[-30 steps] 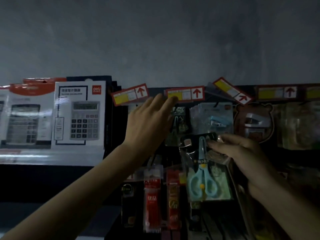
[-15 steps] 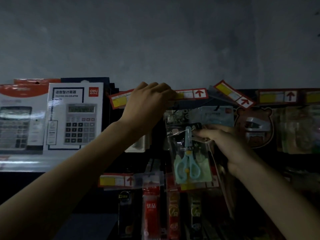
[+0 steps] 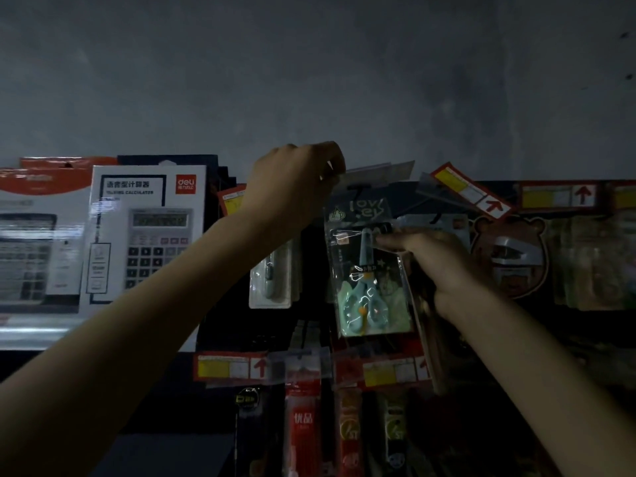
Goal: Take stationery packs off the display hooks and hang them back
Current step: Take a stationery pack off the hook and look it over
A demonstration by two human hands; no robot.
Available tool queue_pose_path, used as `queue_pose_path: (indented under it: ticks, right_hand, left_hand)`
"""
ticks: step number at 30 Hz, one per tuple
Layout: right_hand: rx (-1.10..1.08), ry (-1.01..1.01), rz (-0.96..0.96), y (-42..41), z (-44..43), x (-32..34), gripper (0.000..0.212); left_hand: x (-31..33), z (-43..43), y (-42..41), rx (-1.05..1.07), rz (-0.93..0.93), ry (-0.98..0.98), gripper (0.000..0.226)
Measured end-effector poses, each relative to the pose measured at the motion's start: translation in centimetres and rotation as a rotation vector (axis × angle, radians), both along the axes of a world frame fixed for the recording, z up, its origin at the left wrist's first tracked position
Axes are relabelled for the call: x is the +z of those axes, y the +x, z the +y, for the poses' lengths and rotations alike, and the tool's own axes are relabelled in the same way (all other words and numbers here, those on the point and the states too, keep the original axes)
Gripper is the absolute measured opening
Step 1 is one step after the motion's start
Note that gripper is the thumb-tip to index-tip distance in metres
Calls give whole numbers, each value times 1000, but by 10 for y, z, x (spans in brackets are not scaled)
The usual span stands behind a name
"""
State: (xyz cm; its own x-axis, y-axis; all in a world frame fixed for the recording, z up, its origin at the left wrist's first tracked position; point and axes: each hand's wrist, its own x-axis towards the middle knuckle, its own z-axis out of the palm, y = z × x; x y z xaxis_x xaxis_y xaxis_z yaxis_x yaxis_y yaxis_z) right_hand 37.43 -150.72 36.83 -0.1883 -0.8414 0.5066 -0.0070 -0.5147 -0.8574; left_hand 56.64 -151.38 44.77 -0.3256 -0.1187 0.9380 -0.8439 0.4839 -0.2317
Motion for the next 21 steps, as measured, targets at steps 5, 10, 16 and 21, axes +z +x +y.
queue_pose_path:
  ticks: [5, 10, 16, 21]
  right_hand:
    - [23, 16, -32, 2, -3, 3, 8]
    - [-10, 3, -39, 3, -4, 2, 6]
    - [-35, 21, -62, 4, -5, 2, 8]
    - [-37, 44, -58, 3, -5, 3, 13]
  left_hand:
    - [-9, 0, 2, 12, -16, -48, 18]
    - [-14, 2, 2, -4, -17, -20, 20]
    - [-21, -2, 2, 10, 11, -9, 17]
    - [-23, 0, 3, 16, -1, -1, 16]
